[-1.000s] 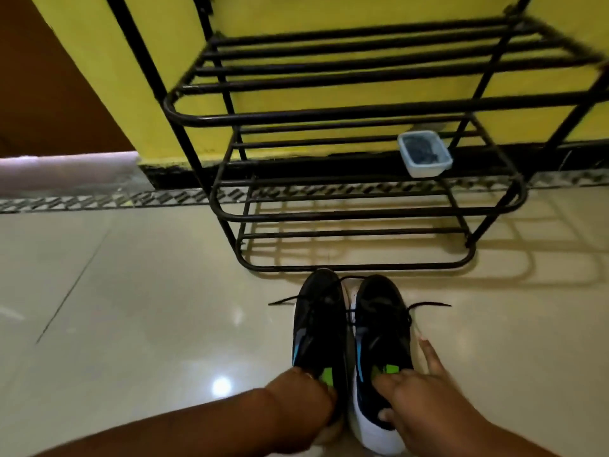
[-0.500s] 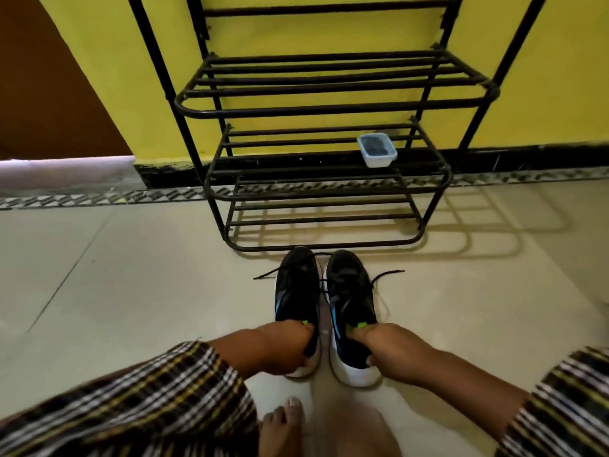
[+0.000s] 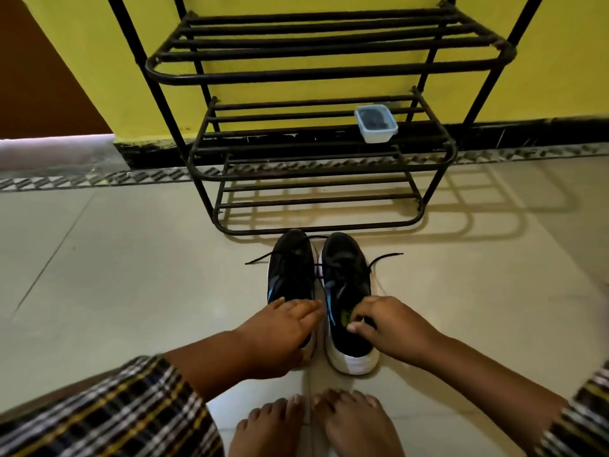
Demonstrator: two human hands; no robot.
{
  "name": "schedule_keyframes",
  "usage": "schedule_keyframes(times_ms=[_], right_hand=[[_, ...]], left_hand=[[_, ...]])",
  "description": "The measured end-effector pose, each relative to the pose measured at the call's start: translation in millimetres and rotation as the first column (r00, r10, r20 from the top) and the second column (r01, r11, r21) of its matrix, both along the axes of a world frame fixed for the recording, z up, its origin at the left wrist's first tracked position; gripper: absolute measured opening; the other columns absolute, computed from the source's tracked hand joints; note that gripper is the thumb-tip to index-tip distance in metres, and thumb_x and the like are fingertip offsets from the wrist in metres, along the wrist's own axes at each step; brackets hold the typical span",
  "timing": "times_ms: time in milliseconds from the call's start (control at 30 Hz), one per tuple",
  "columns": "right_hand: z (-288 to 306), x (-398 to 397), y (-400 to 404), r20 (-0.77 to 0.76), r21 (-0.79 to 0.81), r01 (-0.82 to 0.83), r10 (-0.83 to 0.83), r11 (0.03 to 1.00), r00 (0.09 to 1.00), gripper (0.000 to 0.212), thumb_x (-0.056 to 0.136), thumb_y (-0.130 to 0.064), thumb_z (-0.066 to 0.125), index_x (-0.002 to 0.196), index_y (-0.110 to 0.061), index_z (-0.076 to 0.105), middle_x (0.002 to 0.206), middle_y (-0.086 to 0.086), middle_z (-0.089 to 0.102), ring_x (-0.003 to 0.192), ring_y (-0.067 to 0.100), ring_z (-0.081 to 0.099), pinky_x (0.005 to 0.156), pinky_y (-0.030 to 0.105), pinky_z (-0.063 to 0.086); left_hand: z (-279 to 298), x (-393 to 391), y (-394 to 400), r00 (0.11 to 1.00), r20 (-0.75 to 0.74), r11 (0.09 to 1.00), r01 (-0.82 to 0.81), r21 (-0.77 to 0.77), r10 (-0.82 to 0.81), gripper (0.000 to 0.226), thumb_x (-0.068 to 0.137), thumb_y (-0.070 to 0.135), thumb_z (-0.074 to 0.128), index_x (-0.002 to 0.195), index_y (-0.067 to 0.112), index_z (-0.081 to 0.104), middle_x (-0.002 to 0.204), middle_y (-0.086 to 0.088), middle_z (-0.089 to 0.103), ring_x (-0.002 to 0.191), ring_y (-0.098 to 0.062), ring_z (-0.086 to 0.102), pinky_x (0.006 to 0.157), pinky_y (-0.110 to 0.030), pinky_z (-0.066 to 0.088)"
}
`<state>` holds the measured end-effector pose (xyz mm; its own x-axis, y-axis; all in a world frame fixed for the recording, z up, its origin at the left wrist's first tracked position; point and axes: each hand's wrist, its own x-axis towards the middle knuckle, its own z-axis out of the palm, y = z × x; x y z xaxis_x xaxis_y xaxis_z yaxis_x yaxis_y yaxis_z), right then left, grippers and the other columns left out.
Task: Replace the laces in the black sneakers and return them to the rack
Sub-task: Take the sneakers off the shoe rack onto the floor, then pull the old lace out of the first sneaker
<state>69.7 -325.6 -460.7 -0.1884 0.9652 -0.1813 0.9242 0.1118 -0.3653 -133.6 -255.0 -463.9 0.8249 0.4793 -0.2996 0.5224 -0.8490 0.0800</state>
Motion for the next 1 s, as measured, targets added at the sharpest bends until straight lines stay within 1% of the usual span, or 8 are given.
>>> schedule_keyframes(times_ms=[133,233,333,467,567,800,900,1000], right_hand=[[-13.1,10.8,13.2,-0.048,-0.112,0.036,-0.041,0.993,0.998,0.017,0.087,-0.028,0.062,0.103,-0.021,0.066,0.104,-0.003,0.066,0.094,0.015,0.059,0.079,0.029,0.046],[-13.3,19.6,22.0,-0.062,-0.133,0.048,-0.057,0.99,0.996,0.019,0.085,-0.025,0.065,0.104,-0.022,0.067,0.106,-0.005,0.066,0.094,0.013,0.058,0.082,0.028,0.046],[-17.1,15.1,22.5,-0.079,-0.138,0.082,-0.093,0.987,0.992,0.025,0.083,-0.025,0.068,0.105,-0.024,0.057,0.101,-0.008,0.06,0.093,0.014,0.057,0.079,0.029,0.047],[-26.7,10.3,24.0,-0.089,-0.008,0.199,-0.199,0.98,0.976,0.034,0.083,-0.028,0.068,0.104,-0.023,0.042,0.105,-0.008,0.039,0.093,0.016,0.053,0.074,0.026,0.042],[-38.7,13.0,30.3,-0.096,-0.033,0.345,-0.346,0.938,0.933,0.032,0.086,-0.031,0.065,0.107,-0.017,0.047,0.104,-0.002,0.048,0.093,0.02,0.055,0.073,0.026,0.04],[-49.9,18.1,27.9,-0.217,-0.093,0.504,-0.512,0.858,0.831,0.007,0.086,-0.012,0.061,0.082,-0.007,0.059,0.075,0.009,0.062,0.072,0.024,0.06,0.066,0.03,0.042],[-49.5,21.6,28.9,-0.251,-0.141,0.524,-0.543,0.84,0.801,0.024,0.085,-0.007,0.06,0.065,-0.016,0.053,0.06,-0.001,0.053,0.062,0.018,0.052,0.055,0.019,0.035],[-49.6,22.2,33.1,-0.258,-0.177,0.553,-0.581,0.814,0.772,0.012,0.083,-0.009,0.064,0.072,-0.007,0.059,0.065,0.006,0.059,0.068,0.023,0.057,0.058,0.024,0.036]], left_hand=[[-22.7,7.9,7.0,0.981,-0.004,0.977,0.192,0.09,-0.192,0.065,0.095,0.034,0.046,0.151,0.025,0.013,0.16,-0.004,0.006,0.147,-0.024,0.002,0.112,-0.044,-0.011],[-32.5,6.0,28.7,0.953,-0.087,0.924,0.303,0.232,-0.29,0.073,0.081,0.043,0.061,0.146,0.035,0.027,0.157,-0.008,0.022,0.144,-0.032,0.016,0.108,-0.064,0.002],[-45.0,5.6,21.3,0.987,-0.084,0.966,0.155,0.208,-0.14,0.08,0.062,0.055,0.068,0.136,0.041,0.04,0.15,-0.008,0.037,0.138,-0.036,0.032,0.099,-0.076,0.021],[-58.8,6.5,7.8,0.999,0.024,0.979,0.022,0.201,-0.027,0.089,0.048,0.053,0.077,0.13,0.038,0.044,0.142,-0.008,0.048,0.133,-0.033,0.041,0.101,-0.065,0.015],[-58.4,5.9,1.9,0.999,0.036,0.984,-0.004,0.18,-0.002,0.091,0.047,0.053,0.079,0.129,0.036,0.045,0.133,-0.005,0.057,0.129,-0.03,0.048,0.103,-0.06,0.012],[-59.4,-2.1,-2.0,1.0,0.012,0.989,-0.018,0.146,0.017,0.08,0.058,0.053,0.071,0.131,0.038,0.044,0.125,0.004,0.062,0.126,-0.026,0.052,0.107,-0.062,0.023],[-61.8,-4.3,-1.7,1.0,0.012,0.996,-0.016,0.084,0.015,0.075,0.064,0.05,0.065,0.134,0.038,0.039,0.13,0.004,0.059,0.13,-0.027,0.047,0.104,-0.055,0.024],[-60.7,-4.3,-0.8,0.999,0.002,0.997,-0.038,0.064,0.038,0.069,0.067,0.051,0.057,0.133,0.039,0.041,0.13,0.003,0.059,0.128,-0.027,0.049,0.101,-0.053,0.027]])
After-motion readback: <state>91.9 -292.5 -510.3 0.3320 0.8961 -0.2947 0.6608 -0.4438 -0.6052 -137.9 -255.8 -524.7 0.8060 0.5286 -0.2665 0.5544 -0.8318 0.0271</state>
